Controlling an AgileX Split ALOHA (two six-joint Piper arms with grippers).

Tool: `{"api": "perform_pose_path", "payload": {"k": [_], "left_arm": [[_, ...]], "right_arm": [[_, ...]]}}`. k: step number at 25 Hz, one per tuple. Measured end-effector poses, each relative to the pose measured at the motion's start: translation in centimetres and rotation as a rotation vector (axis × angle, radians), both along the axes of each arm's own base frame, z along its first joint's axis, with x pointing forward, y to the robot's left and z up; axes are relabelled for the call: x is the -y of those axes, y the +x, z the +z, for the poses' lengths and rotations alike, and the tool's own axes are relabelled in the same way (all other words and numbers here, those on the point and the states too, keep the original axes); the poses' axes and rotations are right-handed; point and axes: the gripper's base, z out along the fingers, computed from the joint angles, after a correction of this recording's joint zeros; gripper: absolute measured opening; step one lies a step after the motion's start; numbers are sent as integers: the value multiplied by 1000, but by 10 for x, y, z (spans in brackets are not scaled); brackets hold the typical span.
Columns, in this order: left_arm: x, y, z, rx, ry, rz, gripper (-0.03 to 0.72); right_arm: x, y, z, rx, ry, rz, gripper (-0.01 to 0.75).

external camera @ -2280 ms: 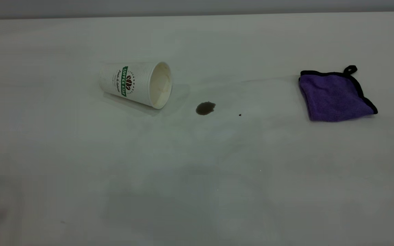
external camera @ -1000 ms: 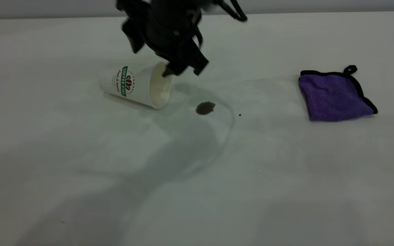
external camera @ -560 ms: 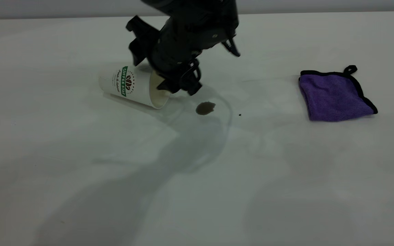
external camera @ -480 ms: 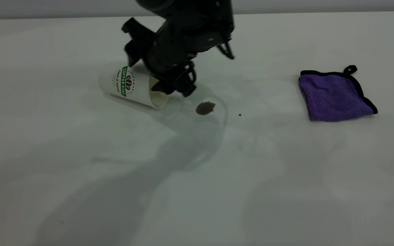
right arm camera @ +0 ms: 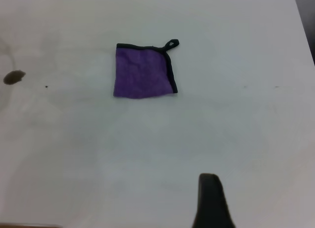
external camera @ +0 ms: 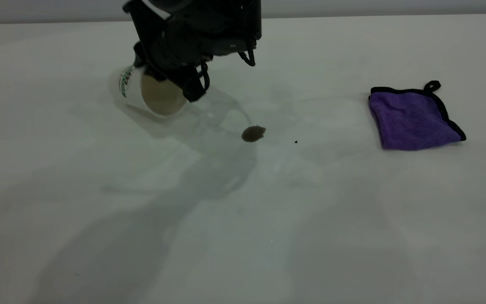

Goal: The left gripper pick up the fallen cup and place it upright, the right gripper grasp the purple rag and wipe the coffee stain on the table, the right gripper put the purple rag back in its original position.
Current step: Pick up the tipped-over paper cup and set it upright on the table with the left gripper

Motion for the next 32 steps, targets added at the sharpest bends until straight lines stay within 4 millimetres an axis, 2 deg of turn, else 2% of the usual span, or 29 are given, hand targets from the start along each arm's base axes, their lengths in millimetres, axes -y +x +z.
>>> {"api": "perform_pose_path", "payload": {"k": [3,6,9,12,17,22,27,32], "left_arm": [[3,3,34,5,-16,-29,10],[-1,7,88,10,-145,-41,10],[-22,13,127,-48,-345,-17,10],[-49,21,142,-129,-541,-4,10],[-88,40,134,-216,-824,17,10],[-118,57,104,-229,-1018,73,10],[-122,62,66,-266,-1051,113,15],[-121,62,43,-296,-1059,143,46]], "right_arm": [[0,0,0,0,0,0,545],[0,0,0,0,0,0,545],[0,0,0,0,0,0,545],[0,0,0,0,0,0,545],[0,0,0,0,0,0,545],[0,0,0,0,0,0,545],[0,0,0,0,0,0,545],[0,0,0,0,0,0,545]]}}
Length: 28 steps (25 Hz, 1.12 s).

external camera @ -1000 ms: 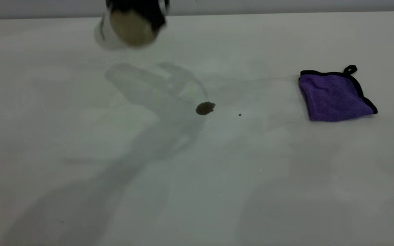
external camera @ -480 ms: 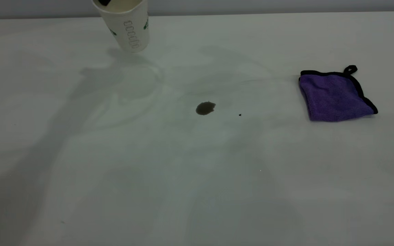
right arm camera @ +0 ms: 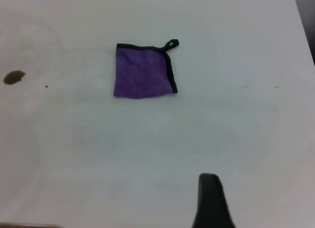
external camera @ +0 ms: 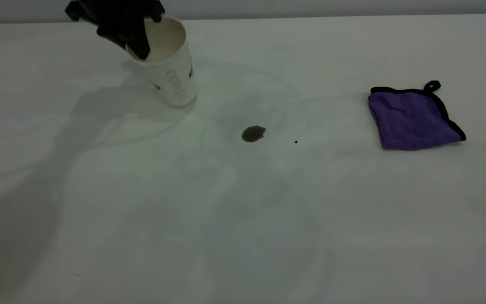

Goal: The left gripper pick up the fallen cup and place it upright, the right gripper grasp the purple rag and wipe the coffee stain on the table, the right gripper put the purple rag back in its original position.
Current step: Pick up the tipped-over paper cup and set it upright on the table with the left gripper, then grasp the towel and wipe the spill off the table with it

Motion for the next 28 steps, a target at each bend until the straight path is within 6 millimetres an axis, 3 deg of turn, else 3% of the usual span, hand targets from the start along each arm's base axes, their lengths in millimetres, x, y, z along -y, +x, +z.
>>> {"api": "perform_pose_path", "payload": {"k": [5,9,12,14,20,28], "left_arm": [[1,0,-6,-10,-10,10,158],[2,2,0,2,-14,-3,405],[3,3,28,20,-18,-34,639],[3,2,61,45,-18,-57,695],[-10,-28,177,101,4,-97,668],[-41,-97,289,182,118,-5,571]], "right_arm": [[0,0,0,0,0,0,545],[0,0,0,0,0,0,545],[0,0,0,0,0,0,545],[0,0,0,0,0,0,545],[0,0,0,0,0,0,545],[0,0,0,0,0,0,545]]}}
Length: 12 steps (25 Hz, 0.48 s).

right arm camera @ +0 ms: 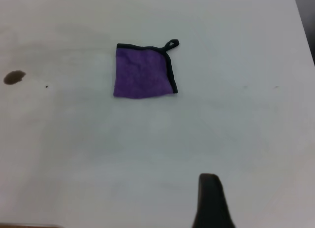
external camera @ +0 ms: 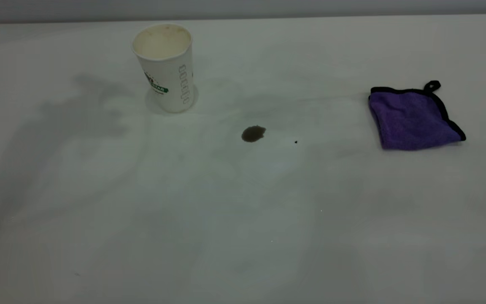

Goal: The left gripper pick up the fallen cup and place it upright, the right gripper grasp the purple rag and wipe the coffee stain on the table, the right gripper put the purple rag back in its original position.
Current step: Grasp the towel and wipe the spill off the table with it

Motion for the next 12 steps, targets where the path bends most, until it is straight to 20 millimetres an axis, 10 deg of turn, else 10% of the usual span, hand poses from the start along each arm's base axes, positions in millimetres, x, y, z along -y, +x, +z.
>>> {"api": "perform_pose_path", "payload": {"k": [6,12], "left_arm": [[-20,-54,56,156,33,141,567],[-35,-132,60,175,42,203,567]], "right_arm": [[0,0,0,0,0,0,545],[0,0,0,0,0,0,545]]}}
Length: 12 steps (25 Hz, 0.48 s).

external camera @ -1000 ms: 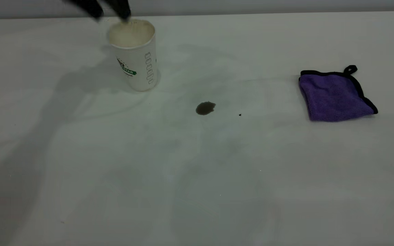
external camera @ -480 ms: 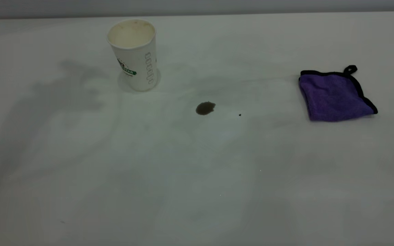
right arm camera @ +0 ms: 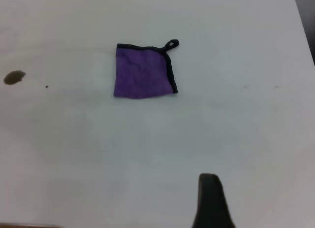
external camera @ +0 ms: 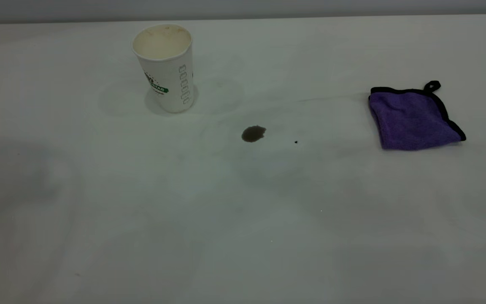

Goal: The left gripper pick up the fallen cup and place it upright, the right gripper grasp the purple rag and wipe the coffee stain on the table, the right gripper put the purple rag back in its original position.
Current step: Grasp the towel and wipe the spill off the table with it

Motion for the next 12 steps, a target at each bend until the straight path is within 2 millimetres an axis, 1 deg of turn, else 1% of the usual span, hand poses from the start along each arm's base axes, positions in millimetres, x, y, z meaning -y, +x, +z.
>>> {"api": "perform_pose_path", "payload": {"k": [2,5,9,12], "left_arm": [[-4,-27,-4,4,-2,6,567],[-9,-60,-24,-29,2,8,578],[-15,-95,-64,-112,4,25,592],[-19,-120,-102,-191,-27,105,592]], "right_arm": [[0,0,0,0,0,0,545],[0,0,0,0,0,0,545],[0,0,0,0,0,0,545],[0,0,0,0,0,0,545]]}}
